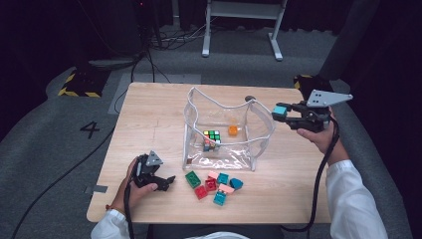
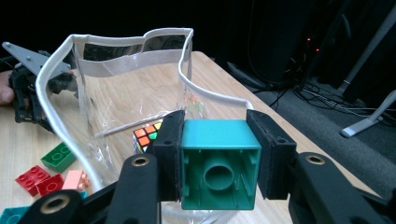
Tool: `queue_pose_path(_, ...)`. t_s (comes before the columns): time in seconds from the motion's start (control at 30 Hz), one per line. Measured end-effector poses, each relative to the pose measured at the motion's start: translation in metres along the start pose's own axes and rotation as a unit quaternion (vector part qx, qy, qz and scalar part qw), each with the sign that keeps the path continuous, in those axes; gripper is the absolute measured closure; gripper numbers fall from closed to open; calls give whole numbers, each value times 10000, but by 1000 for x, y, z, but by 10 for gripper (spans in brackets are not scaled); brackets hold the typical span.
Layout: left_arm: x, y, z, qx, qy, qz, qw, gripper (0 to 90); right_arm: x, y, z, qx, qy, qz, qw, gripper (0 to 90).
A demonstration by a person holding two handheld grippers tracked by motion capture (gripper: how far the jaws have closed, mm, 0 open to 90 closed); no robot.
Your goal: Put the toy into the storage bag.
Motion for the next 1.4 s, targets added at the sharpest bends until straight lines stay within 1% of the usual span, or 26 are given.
queue_pose_path(0.17,0,0,0,-1,-1,0,10000,43,-4,-24,-14,-183,348,-142,9991,591)
queue_pose_path(0.2,0,0,0,-1,-1,1,10000,43,-5,-27,-15,-232,369,-154,9989,591)
queue_pose_path(0.23,0,0,0,-1,-2,1,10000,43,-6,-32,-16,-296,446,-159,9984,591)
queue_pose_path(0.3,0,0,0,-1,-2,1,10000,43,-10,-42,-17,-353,474,-274,9979,591)
queue_pose_path(0.37,0,0,0,-1,-2,1,10000,43,-15,-53,-19,-456,559,-383,9967,591)
queue_pose_path(0.4,0,0,0,-1,-1,1,10000,43,-16,-57,-19,-509,595,-396,9961,591)
queue_pose_path(0.53,0,0,0,-2,-1,1,10000,43,-20,-75,-21,-790,684,-575,9929,591)
queue_pose_path(0.67,0,0,0,-2,-1,1,10000,43,-24,-91,-21,-1135,818,-747,9873,591)
queue_pose_path(0.8,0,0,0,-2,0,2,10000,43,-25,-106,-17,-1620,986,-782,9787,590)
queue_pose_path(0.83,0,0,0,-2,-1,1,10000,43,-25,-109,-16,-1735,1064,-797,9758,590)
queue_pose_path(0.87,0,0,0,-7,-9,1,10000,43,-25,-113,-16,-1846,1097,-796,9734,590)
queue_pose_path(0.9,0,0,0,-7,-8,1,10000,43,-25,-117,-14,-1996,1138,-770,9702,590)
queue_pose_path(0.97,0,0,0,-6,-8,1,10000,43,-24,-121,-12,-2224,1196,-736,9648,590)
queue_pose_path(1.0,0,0,0,-1,-1,1,10000,43,-22,-123,-10,-2345,1230,-691,9618,590)
queue_pose_path(1.03,0,0,0,-3,-3,0,10000,43,-20,-125,-8,-2541,1276,-647,9566,590)
queue_pose_path(1.07,0,0,0,-7,-8,1,10000,43,-19,-125,-7,-2612,1261,-629,9549,590)
queue_pose_path(1.1,0,0,0,-2,-1,2,10000,43,-17,-126,-5,-2751,1272,-574,9512,590)
queue_pose_path(1.13,0,0,0,-8,-10,1,10000,43,-15,-126,-3,-2894,1340,-529,9463,590)
queue_pose_path(1.2,0,0,0,-6,-8,-1,10000,43,-10,-125,0,-3032,1315,-511,9424,590)
queue_pose_path(1.23,0,0,0,-1,-2,1,10000,43,-8,-123,2,-3111,1243,-480,9410,590)
queue_pose_path(1.27,0,0,0,-7,-9,1,10000,43,-5,-122,3,-3143,1245,-479,9399,590)
queue_pose_path(1.3,0,0,0,-8,-9,1,10000,43,-2,-119,5,-3215,1202,-452,9382,590)
queue_pose_path(1.33,0,0,0,0,0,1,10000,43,0,-117,7,-3278,1146,-392,9369,590)
queue_pose_path(1.37,0,0,0,-7,-9,2,10000,43,3,-116,8,-3312,1178,-402,9353,590)
queue_pose_path(1.4,0,0,0,-2,-1,1,10000,43,4,-113,11,-3412,1147,-332,9324,590)
Point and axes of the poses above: each handheld gripper's, and its own axes: y roughly backward along the jaws, z roughly out of its underside, x roughly to its right, the point moved 4 cm from there along -y, roughly forward along the jaws, and after that the axes turned 7 degrees about -y, right-handed, at the moved point
